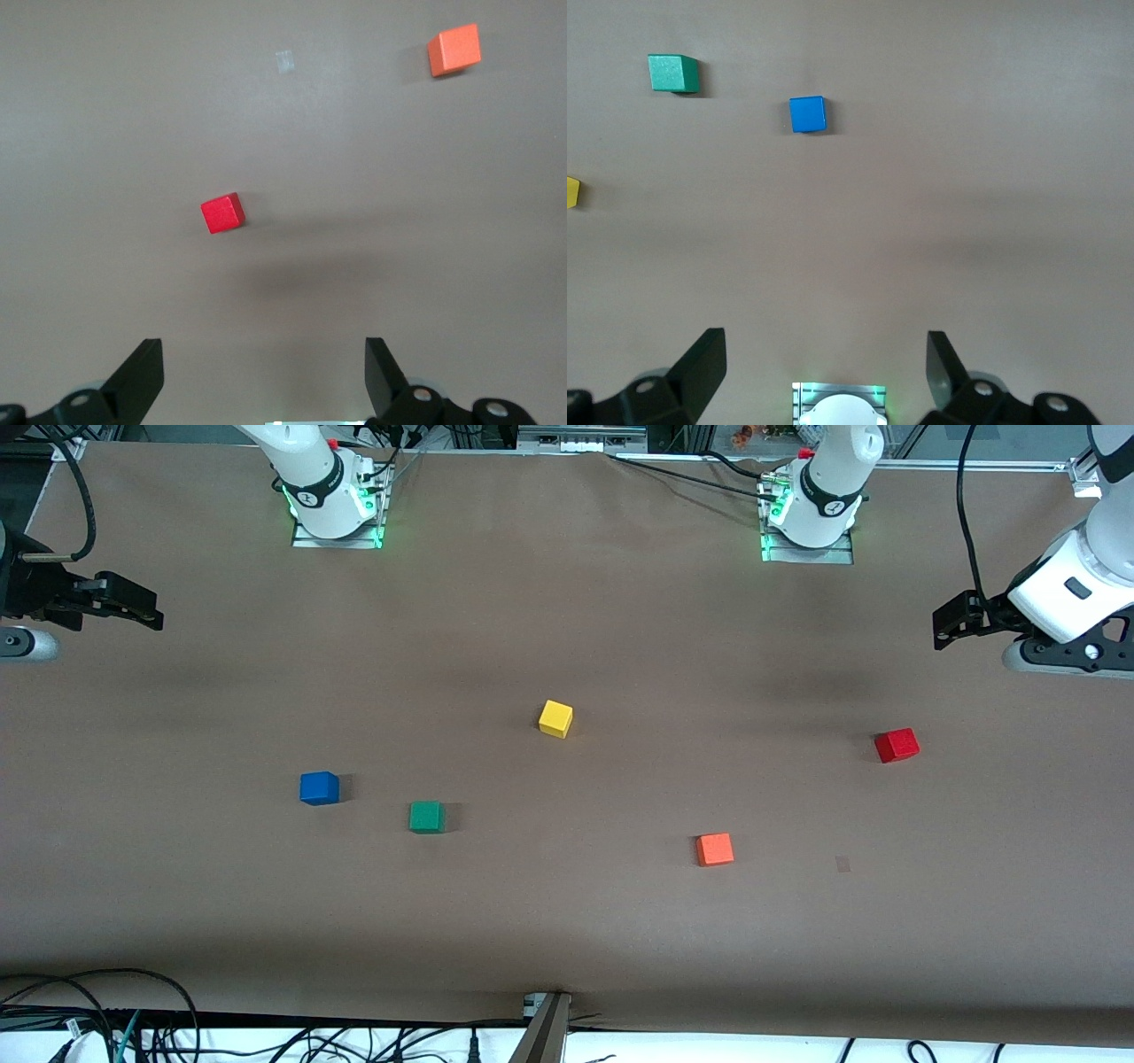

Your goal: Pass red block to right arm, stack on blue

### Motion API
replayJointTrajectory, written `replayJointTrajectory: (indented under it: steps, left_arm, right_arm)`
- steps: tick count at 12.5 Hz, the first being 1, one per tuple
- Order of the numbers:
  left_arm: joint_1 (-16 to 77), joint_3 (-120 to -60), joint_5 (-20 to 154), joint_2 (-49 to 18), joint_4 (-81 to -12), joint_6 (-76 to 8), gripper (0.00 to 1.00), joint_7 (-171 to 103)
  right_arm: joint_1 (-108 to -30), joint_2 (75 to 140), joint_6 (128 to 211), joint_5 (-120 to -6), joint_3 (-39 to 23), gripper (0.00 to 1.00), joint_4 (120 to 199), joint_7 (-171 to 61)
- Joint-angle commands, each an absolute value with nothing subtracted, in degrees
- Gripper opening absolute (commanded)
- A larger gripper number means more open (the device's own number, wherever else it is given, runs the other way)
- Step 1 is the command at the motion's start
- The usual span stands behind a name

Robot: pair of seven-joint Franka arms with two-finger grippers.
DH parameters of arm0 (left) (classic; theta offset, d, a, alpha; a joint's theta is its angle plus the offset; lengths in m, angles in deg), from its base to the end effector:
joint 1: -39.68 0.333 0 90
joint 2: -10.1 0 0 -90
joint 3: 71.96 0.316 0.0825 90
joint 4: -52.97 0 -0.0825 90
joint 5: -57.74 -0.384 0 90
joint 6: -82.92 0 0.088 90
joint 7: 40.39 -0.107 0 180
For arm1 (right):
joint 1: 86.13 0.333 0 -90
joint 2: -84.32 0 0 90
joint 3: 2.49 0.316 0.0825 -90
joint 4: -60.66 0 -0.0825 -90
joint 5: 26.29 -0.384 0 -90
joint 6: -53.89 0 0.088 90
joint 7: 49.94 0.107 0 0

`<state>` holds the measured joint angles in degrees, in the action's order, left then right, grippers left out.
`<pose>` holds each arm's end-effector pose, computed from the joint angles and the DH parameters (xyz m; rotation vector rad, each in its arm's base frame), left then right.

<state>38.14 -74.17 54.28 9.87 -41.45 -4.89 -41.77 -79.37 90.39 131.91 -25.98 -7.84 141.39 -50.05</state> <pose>0.5471 -0.0291 0.5832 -3.0704 0.1396 0.1817 0.5645 0.0164 0.6234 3.1153 0.0398 -0.2382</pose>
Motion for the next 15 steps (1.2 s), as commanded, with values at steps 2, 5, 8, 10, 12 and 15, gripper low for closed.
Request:
replayJointTrajectory:
  steps: [2,5,8,10,12,15]
  left_arm:
    - [38.10,-74.42,52.90,8.87,-39.49,-2.24,1.00,-41.36]
    - [39.15,-73.98,53.69,8.07,-39.58,-2.15,1.00,-40.66]
    - [39.59,-73.81,53.87,7.90,-40.01,0.30,1.00,-34.00]
    - [40.39,-73.81,53.87,7.55,-40.54,1.97,1.00,-32.92]
    - [41.96,-73.81,53.87,4.32,-40.46,1.72,1.00,-33.01]
    - [47.67,-73.98,54.13,-2.98,-41.85,-1.60,1.00,-33.88]
  right_arm:
    - [-79.62,90.73,130.88,-25.59,-7.59,1.00,140.12,-50.73]
    - [-79.62,90.65,130.97,-25.59,-7.59,1.00,140.12,-50.73]
    - [-79.62,90.73,130.97,-25.59,-7.59,1.00,140.12,-50.73]
    - [-79.62,90.65,130.97,-25.59,-7.59,1.00,140.12,-50.73]
    - [-79.62,90.73,130.97,-25.59,-7.59,1.00,140.12,-50.73]
    - [-79.62,90.73,131.06,-25.59,-7.59,1.00,140.12,-50.73]
